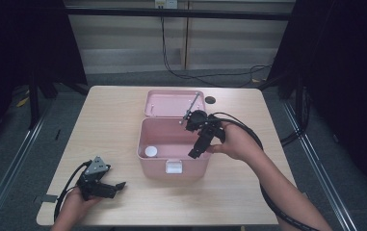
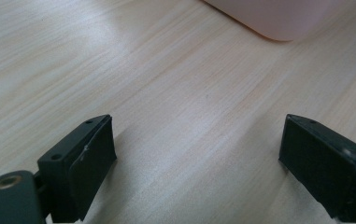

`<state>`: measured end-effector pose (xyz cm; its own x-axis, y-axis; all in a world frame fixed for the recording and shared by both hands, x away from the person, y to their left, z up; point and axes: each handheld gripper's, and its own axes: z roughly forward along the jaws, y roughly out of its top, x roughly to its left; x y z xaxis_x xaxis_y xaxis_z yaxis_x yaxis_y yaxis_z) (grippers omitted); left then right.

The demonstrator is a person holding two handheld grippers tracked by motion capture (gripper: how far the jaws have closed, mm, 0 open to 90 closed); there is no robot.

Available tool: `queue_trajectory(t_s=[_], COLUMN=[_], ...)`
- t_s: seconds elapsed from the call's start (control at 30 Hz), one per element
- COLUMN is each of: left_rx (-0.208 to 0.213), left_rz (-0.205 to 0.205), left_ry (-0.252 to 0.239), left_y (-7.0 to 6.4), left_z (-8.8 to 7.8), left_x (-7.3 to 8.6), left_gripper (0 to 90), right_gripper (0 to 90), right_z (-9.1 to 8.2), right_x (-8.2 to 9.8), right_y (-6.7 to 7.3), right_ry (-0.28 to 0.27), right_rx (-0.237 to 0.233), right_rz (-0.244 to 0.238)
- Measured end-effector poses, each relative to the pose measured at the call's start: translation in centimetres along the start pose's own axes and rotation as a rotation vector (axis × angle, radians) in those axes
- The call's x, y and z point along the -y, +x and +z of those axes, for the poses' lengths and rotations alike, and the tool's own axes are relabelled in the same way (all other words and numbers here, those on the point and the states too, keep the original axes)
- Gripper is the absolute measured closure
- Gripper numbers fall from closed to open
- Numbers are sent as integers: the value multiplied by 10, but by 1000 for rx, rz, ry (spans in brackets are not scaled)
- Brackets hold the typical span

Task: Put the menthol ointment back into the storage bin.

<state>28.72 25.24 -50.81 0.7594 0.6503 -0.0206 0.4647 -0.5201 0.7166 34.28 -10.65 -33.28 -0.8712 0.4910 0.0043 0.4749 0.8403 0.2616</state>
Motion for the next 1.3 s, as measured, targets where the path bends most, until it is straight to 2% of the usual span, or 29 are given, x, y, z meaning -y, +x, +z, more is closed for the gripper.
queue_trajectory(t_s=[0.33, 0.67, 1.03, 1.23, 1.3], left_rx=[2, 1, 2, 1, 2], left_rz=[-4, -5, -5, -4, -4], left_ry=[0, 0, 0, -1, 1], left_y=[0, 0, 0, 0, 0], left_z=[0, 0, 0, 0, 0], left_x=[0, 0, 0, 0, 0], left_gripper=[100, 101, 101, 101, 101], right_gripper=[173, 173, 173, 174, 176], right_z=[-4, -14, -14, -12, -8], right_x=[25, 54, 86, 104, 110], right_y=[-6, -16, -29, -36, -37], right_ry=[1, -25, -49, -50, -32], right_rx=[7, 8, 4, 28, 37], right_rz=[18, 83, 141, 169, 175])
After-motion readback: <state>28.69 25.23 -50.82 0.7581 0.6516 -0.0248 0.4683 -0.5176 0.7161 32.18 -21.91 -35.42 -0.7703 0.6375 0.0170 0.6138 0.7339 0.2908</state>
